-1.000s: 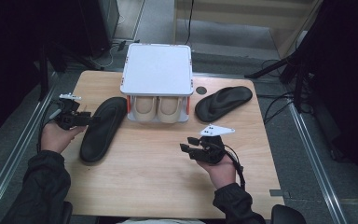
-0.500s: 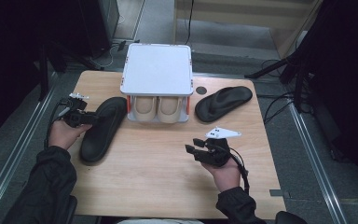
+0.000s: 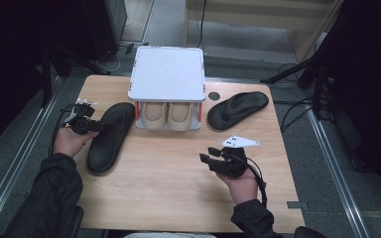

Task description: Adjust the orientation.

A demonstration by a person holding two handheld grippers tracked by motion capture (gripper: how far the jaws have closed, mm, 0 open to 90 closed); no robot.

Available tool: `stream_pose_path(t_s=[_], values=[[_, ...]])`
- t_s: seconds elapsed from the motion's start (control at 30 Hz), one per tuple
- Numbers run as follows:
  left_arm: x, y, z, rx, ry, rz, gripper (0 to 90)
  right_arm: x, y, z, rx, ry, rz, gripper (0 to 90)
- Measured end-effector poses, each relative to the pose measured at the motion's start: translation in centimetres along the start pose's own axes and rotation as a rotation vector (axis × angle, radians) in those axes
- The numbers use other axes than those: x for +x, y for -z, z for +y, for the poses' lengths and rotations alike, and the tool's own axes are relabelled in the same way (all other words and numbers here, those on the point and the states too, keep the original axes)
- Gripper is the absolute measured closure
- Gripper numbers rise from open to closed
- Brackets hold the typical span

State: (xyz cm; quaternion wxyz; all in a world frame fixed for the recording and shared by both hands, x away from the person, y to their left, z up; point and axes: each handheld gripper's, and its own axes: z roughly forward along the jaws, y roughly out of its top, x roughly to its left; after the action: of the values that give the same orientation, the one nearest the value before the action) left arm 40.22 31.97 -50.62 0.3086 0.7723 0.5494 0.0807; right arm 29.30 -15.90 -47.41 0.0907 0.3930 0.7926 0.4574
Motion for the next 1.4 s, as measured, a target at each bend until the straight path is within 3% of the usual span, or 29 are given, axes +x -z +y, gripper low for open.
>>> stream_pose_path(t_s=[0.37,0.67,0.83,0.93,1.07,1.17,1.4], values=[[0.0,1.6,-0.1,-0.006,0.054,-0.012,71.1,-0.3,0.3,0.2,-0.015,-0.008,0.001,56.5],[-1.4,3.7,-1.0,-0.019,0.084,-0.015,70.9,-0.7,0.3,0.5,0.006,-0.009,0.028,55.1],[-2.6,4.8,-1.6,-0.028,0.1,-0.048,70.8,-1.2,0.3,0.8,0.018,-0.01,0.054,52.6],[-3.5,5.1,-2.1,-0.02,0.091,-0.048,70.8,-1.5,0.3,1.0,0.022,-0.005,0.059,50.4],[-4.8,5.5,-2.8,-0.01,0.08,-0.051,70.7,-1.8,0.2,1.4,0.008,-0.001,0.078,41.9],[-5.7,5.9,-3.2,-0.013,0.076,-0.064,70.6,-2.0,0.1,1.8,-0.012,0.012,0.119,35.8],[-8.0,6.1,-4.3,-0.013,0.067,-0.081,70.6,-2.3,0.0,2.6,-0.03,0.016,0.115,28.8]])
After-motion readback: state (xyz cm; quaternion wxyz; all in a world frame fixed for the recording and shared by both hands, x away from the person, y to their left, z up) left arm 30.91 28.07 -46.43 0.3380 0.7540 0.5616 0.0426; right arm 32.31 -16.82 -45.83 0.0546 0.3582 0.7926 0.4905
